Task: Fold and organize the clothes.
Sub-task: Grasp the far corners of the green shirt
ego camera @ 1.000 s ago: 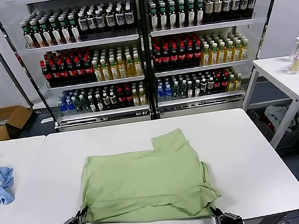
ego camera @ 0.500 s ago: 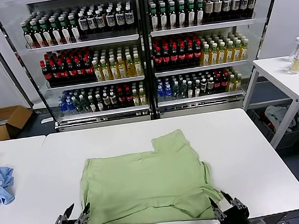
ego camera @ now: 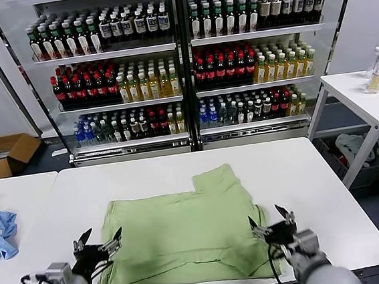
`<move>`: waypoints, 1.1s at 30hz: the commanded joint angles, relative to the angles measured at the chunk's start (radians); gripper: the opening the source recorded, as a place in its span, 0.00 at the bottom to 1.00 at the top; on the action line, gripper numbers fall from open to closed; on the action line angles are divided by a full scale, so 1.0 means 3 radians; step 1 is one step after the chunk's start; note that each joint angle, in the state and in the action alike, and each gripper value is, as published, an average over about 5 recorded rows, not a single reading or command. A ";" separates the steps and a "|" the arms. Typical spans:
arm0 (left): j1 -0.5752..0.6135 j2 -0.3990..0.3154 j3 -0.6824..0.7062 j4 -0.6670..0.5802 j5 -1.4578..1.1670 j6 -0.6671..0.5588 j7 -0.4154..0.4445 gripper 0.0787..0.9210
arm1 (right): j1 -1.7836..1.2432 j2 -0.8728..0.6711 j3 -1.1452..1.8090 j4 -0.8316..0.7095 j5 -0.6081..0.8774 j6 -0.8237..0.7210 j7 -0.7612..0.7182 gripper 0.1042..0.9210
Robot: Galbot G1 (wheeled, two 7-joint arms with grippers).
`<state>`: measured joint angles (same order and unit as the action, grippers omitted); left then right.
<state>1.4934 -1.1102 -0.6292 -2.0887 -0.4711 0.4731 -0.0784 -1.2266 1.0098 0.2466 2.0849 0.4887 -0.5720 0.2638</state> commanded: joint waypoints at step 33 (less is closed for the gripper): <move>-0.1666 0.0122 0.0895 0.1758 -0.0143 0.0349 -0.0100 0.85 | 0.2540 0.0757 -0.1252 -0.2951 0.0935 -0.0031 -0.0045 0.78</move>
<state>0.9974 -1.0778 -0.3735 -1.5846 -0.4835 0.5664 -0.1128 -0.5169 1.2125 -0.0960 1.2957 0.7328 -0.5808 0.2522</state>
